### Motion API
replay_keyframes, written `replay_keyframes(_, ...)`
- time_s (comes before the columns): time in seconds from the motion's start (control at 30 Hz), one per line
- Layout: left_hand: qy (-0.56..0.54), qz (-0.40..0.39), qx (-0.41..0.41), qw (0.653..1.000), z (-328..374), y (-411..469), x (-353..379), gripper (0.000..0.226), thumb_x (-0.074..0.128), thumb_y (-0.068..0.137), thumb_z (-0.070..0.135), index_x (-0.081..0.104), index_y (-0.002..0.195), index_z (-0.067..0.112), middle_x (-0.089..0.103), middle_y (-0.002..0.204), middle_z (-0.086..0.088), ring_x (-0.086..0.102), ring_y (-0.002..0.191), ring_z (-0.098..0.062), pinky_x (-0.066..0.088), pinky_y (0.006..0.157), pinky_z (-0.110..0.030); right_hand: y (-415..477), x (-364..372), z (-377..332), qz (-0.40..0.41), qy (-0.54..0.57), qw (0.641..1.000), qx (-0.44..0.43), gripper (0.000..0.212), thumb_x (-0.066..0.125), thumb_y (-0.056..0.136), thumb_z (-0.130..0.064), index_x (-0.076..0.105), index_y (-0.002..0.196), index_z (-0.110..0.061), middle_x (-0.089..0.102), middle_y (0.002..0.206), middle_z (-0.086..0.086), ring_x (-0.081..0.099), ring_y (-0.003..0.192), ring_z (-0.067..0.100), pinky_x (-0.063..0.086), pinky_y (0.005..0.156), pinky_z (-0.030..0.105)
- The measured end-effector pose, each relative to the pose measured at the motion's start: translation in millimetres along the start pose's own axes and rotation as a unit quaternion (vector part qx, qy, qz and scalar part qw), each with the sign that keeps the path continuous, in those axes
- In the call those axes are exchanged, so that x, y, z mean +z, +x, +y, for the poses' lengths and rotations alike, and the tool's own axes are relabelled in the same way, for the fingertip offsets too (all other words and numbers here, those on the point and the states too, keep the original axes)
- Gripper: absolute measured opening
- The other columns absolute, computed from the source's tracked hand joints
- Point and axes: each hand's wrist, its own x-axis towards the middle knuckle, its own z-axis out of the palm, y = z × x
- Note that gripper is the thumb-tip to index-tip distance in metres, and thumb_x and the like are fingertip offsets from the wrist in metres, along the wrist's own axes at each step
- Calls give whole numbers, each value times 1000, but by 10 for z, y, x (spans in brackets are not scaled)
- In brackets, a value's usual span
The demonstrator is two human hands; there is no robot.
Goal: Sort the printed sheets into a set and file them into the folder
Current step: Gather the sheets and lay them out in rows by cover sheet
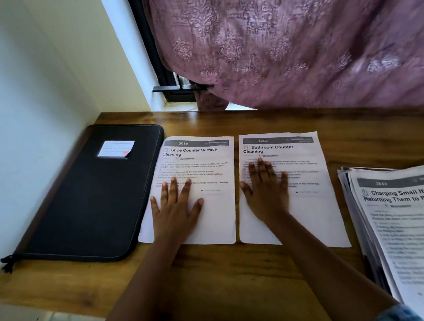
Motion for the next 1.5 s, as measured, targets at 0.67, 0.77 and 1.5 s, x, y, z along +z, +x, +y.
replay_keyframes(0.67, -231, -25, 194, 953, 3371, -649, 577, 75, 40, 89, 66, 16, 152, 33, -12, 161, -2, -10, 148, -20, 1, 117, -38, -1040, -1106, 3239, 151, 201, 926, 282, 49, 74, 78, -26, 56, 119, -6, 57, 117, 20, 50, 111, 37, 41, 88, 41)
replay_keyframes(0.77, -210, -19, 154, 965, 3501, -687, 756, 73, 44, 93, 58, 12, 153, 31, -18, 160, 1, -15, 148, -18, -2, 118, -38, -1121, -1057, 3453, 132, 311, 889, 307, 42, 80, 74, -24, 60, 106, -8, 66, 106, 13, 61, 98, 31, 45, 79, 36)
replay_keyframes(1.5, -35, 37, 123, 991, 3663, -820, 758, 83, -7, 83, 73, -3, 154, 29, -9, 161, -2, -11, 148, -21, -21, 111, -32, -1068, -1047, 3979, 67, 411, 877, 238, 10, 70, 85, -19, 65, 82, -11, 65, 75, -3, 55, 60, 2, 40, 47, 8)
